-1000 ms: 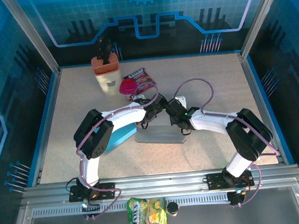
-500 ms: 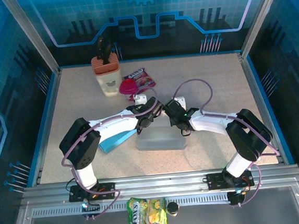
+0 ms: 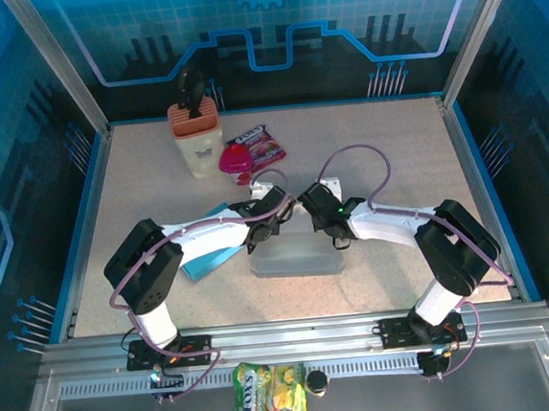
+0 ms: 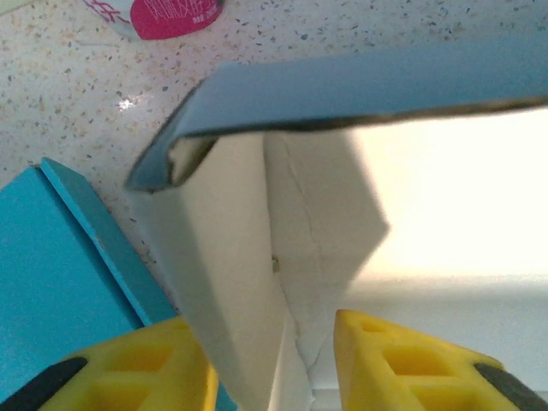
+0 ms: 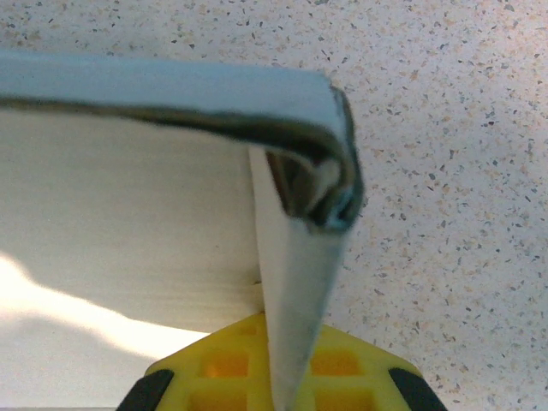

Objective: Fold the paper box

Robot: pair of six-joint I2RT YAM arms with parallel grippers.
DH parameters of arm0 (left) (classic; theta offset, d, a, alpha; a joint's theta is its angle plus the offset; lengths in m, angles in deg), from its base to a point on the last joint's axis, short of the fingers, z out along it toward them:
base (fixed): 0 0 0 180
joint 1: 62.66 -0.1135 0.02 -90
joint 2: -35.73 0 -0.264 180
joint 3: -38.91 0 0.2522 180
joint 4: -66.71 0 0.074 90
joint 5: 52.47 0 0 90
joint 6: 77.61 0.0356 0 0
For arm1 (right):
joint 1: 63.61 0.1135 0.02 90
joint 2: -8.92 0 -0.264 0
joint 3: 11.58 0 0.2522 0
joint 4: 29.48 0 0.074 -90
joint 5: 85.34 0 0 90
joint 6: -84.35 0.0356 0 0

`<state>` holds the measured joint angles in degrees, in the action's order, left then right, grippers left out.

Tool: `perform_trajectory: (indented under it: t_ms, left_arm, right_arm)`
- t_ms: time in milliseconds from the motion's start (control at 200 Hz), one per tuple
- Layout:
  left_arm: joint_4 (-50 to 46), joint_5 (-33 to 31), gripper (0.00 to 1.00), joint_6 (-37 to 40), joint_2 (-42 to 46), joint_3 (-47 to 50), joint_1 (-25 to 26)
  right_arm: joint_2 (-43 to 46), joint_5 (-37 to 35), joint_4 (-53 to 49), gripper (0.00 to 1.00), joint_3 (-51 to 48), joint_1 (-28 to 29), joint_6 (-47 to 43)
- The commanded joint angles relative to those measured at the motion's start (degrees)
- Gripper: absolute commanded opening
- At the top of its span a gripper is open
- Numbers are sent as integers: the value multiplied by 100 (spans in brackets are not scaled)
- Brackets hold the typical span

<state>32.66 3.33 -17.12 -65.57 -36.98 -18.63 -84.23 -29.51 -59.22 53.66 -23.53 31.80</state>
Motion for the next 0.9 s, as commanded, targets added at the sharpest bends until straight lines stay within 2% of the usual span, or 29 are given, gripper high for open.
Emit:
perform_trajectory:
  t_ms: [0,205,365,460,715,890]
  left_arm:
    - [70,67,32,55,-165,43,-48]
    - [111,-95,11,52,-346,-15,-56]
    - [26,-287,6,-105,-422,32,-35]
    - [-190,-534,0,-294,-459,14,-8]
    - [-1580,-1343,0,-1561,-986,-584,209]
    - [-2289,-1494,0,-2194,-1526,-1101,265]
  right_arm:
    - [-45,-40,-252,0,64,-61,17]
    - [-37,-56,-256,0,64,-61,25]
    - [-50,-65,-263,0,64,-70,43]
    - [-81,-64,-280,0,81,-74,59]
    - [-129,5,-273,0,107,-61,109]
    - [-170,32,-263,0,112,-61,122]
